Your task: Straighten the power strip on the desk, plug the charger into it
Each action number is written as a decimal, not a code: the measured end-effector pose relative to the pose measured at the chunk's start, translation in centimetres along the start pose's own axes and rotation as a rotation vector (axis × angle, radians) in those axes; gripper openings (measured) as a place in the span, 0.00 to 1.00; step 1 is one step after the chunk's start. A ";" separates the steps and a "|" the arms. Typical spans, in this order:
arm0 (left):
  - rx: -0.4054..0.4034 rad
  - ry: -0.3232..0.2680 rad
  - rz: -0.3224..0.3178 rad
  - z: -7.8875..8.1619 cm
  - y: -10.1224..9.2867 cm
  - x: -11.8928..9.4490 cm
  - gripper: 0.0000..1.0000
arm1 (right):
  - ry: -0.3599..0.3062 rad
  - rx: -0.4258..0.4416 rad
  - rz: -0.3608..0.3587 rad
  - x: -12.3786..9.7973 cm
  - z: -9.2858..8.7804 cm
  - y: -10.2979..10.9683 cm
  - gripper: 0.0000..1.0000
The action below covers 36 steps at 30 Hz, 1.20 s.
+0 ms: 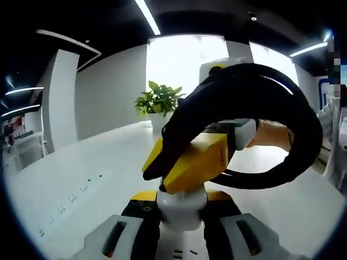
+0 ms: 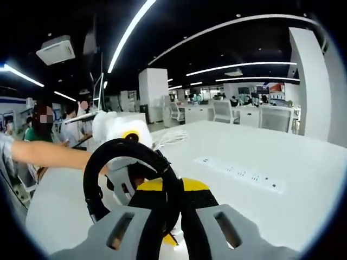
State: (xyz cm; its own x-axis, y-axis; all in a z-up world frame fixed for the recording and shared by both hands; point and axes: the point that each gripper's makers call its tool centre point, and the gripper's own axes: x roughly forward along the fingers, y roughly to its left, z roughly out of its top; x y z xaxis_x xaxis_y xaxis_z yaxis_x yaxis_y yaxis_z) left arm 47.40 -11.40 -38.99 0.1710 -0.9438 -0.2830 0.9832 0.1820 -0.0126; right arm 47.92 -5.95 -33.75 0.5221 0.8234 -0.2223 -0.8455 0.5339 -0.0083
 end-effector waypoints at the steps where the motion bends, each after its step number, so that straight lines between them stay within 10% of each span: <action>1: 0.019 0.015 0.006 -0.2 0.0 0.0 0.28 | 0.014 -0.006 -0.002 0.1 -0.2 0.1 0.07; 17: 0.102 0.068 0.061 -0.6 0.2 0.6 0.29 | -0.065 0.004 -0.024 -1.3 -1.3 0.1 0.06; 25: 0.049 -0.073 0.146 0.4 0.2 -0.1 0.31 | -0.117 -0.046 -0.058 -1.9 -1.2 0.3 0.06; 36: 0.081 -0.079 0.260 0.8 0.3 -4.0 0.33 | -0.088 -0.109 -0.091 -1.6 -1.1 0.6 0.06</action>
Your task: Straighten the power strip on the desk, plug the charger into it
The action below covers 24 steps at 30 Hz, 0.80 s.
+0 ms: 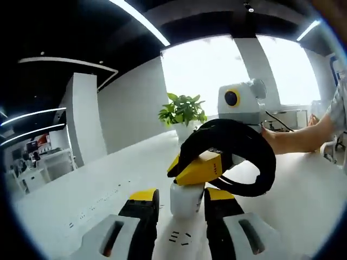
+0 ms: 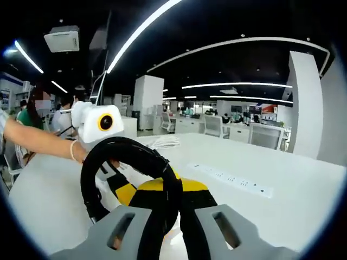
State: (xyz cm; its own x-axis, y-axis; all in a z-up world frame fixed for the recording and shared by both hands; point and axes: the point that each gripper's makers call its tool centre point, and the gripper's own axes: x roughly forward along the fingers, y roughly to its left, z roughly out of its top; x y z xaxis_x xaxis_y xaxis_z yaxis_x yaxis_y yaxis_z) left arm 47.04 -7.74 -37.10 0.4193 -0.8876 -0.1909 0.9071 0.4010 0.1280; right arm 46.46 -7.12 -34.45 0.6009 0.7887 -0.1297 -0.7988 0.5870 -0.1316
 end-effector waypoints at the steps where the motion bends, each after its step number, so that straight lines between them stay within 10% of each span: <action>1: 0.007 0.011 0.009 -0.2 0.0 -0.3 0.32 | 0.004 -0.007 -0.003 0.0 0.0 0.0 0.06; 5: 0.010 0.042 0.019 -1.0 -0.2 -1.5 0.17 | 0.021 -0.011 -0.021 -0.1 -0.1 -0.3 0.06; 10: -0.052 -0.010 0.206 0.1 3.4 -4.3 0.13 | 0.011 -0.067 -0.031 -0.1 0.0 -0.1 0.05; 16: 0.002 0.038 0.250 -0.1 5.3 -6.6 0.34 | 0.009 -0.068 -0.035 -0.1 0.0 -0.2 0.05; 24: 0.092 0.246 0.167 -2.0 6.0 -7.6 0.62 | -0.004 -0.038 -0.032 -0.2 0.0 -0.4 0.06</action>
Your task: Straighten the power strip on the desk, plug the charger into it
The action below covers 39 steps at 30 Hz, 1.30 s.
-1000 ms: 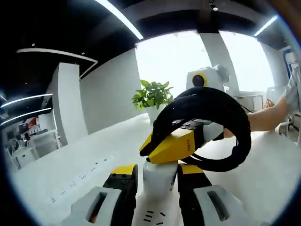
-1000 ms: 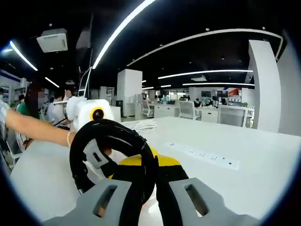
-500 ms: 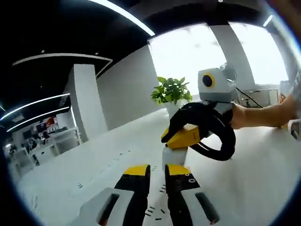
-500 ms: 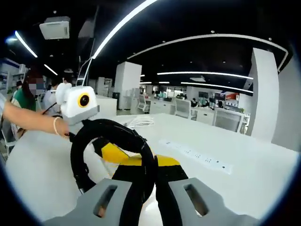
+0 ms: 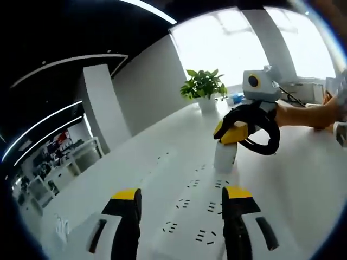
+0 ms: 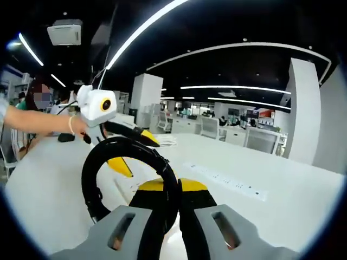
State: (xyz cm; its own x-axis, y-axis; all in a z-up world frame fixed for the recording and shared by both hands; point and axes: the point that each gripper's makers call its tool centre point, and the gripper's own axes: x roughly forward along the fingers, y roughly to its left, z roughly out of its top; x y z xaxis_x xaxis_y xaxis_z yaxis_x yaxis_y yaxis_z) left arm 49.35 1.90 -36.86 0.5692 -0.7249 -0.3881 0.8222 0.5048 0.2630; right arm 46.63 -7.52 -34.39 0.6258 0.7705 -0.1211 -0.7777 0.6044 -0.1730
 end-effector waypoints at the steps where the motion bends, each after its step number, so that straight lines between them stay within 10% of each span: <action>1: 0.002 0.014 -0.010 -0.1 0.1 -0.1 0.63 | -0.001 -0.001 0.000 0.0 0.0 0.0 0.06; 13: 0.126 0.145 -0.096 -2.5 -0.2 -0.9 0.69 | -0.011 0.019 0.003 0.0 0.1 -0.1 0.06; 24: -0.042 0.216 -0.252 -3.2 -1.5 0.1 0.81 | -0.014 0.035 0.003 -0.1 0.0 -0.3 0.06; 39: 0.001 0.434 -0.304 -5.7 -1.4 1.2 0.76 | -0.009 0.043 0.001 -0.1 -0.1 -0.3 0.06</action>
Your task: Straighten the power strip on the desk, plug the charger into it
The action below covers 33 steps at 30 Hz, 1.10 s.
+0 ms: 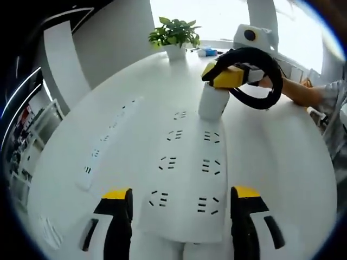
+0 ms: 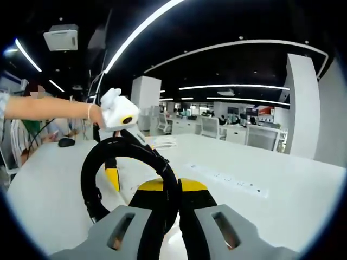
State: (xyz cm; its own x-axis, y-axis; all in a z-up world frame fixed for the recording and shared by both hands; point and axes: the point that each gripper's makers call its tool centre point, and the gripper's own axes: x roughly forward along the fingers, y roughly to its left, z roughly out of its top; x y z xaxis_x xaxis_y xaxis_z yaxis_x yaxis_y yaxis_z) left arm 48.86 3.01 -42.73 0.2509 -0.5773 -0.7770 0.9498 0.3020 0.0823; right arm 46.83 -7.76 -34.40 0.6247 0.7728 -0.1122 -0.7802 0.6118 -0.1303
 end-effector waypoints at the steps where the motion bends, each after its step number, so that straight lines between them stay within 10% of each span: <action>1: -0.001 0.014 -0.002 0.0 0.1 0.1 0.76 | 0.001 0.001 -0.001 0.0 0.0 0.0 0.06; 33: -0.017 0.188 -0.116 -0.7 -1.0 1.9 0.76 | 0.047 -0.038 -0.001 0.0 -0.1 0.2 0.06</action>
State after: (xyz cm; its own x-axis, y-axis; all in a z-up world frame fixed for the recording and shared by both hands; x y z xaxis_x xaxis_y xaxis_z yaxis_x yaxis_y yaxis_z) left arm 48.30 2.15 -44.67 0.0991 -0.4574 -0.8837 0.9665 0.2554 -0.0238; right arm 46.68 -7.62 -34.53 0.6268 0.7630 -0.1578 -0.7785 0.6049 -0.1673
